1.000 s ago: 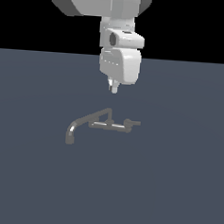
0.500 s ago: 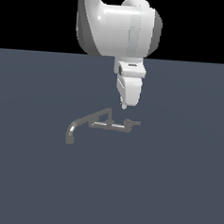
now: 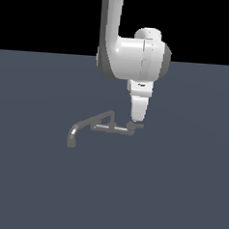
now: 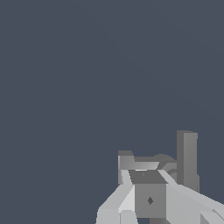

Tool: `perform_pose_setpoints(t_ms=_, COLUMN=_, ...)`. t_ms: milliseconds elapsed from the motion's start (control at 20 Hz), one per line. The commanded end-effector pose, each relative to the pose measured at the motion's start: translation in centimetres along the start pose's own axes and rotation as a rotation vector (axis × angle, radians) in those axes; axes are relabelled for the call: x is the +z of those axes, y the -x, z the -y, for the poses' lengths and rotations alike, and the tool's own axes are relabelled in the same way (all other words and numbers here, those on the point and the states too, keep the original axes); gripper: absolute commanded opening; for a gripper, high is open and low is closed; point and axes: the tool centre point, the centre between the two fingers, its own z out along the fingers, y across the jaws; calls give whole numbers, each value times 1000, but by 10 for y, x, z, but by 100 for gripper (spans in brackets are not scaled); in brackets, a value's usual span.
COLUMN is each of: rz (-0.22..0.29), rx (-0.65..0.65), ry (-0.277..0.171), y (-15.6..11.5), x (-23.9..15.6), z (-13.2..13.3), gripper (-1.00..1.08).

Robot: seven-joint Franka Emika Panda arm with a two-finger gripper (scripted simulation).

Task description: Turn on the faucet by rotating a designated handle.

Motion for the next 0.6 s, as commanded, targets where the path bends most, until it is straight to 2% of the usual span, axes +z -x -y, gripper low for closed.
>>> perform_pose_setpoints(t_ms=0, rz=0, rx=37, ry=-1, y=-7, x=8, z=4, gripper=-100)
perform_pose_setpoints(t_ms=550, rz=2, rx=64, ry=-1, y=-12, x=14, z=7, gripper=-100)
